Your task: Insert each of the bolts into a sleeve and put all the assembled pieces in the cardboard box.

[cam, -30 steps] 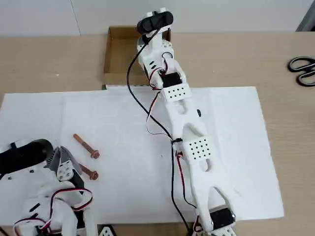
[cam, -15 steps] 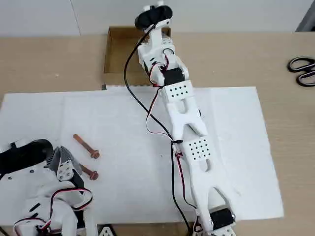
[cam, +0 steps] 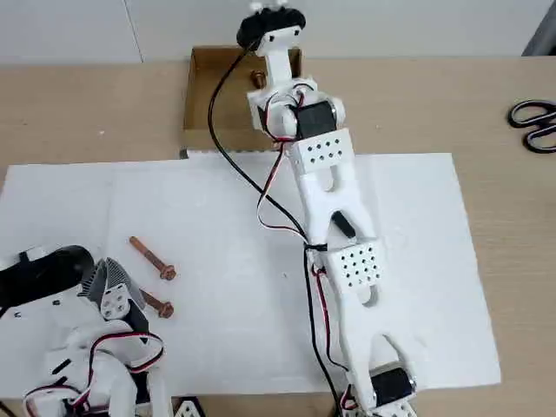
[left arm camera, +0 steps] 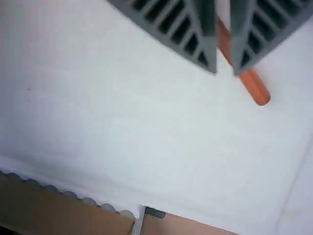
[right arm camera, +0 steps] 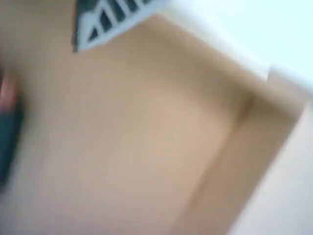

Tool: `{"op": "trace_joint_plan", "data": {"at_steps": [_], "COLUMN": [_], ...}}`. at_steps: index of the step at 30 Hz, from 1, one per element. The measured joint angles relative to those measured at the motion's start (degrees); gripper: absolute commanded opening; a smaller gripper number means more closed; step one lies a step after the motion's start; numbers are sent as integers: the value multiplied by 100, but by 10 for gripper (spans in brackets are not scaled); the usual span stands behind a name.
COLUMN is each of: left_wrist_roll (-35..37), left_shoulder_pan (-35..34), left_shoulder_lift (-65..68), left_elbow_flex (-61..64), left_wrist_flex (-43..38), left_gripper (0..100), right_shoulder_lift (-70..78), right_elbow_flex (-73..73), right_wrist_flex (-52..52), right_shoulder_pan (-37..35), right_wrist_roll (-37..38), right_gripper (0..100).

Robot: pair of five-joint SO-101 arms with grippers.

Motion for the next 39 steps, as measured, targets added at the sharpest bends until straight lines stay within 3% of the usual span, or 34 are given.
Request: {"op": "trace_joint_plan", "data": {"at_steps": [5,16,31,36,39], "left_wrist_roll": [0,0,0,0,0], "left_shoulder_pan": [0,0,0,0,0], "left_shoulder_lift": [0,0,0,0,0], "left_elbow_flex": [0,0,0,0,0], "left_wrist_flex": [0,0,0,0,0], "left_gripper": [6,6,6,6,6], "right_shoulder_lift": [-255,-571,-3938,-4299,-4369], "right_elbow_flex": [0,193,5943,6752,6998], "right_wrist_flex": [1169,1407,1407,1407,1407], "right_shoulder_pan": [0,26,79,79,79], "right_wrist_roll": [9,9,9,88,818], "right_gripper": [187,187,188,188,188]}}
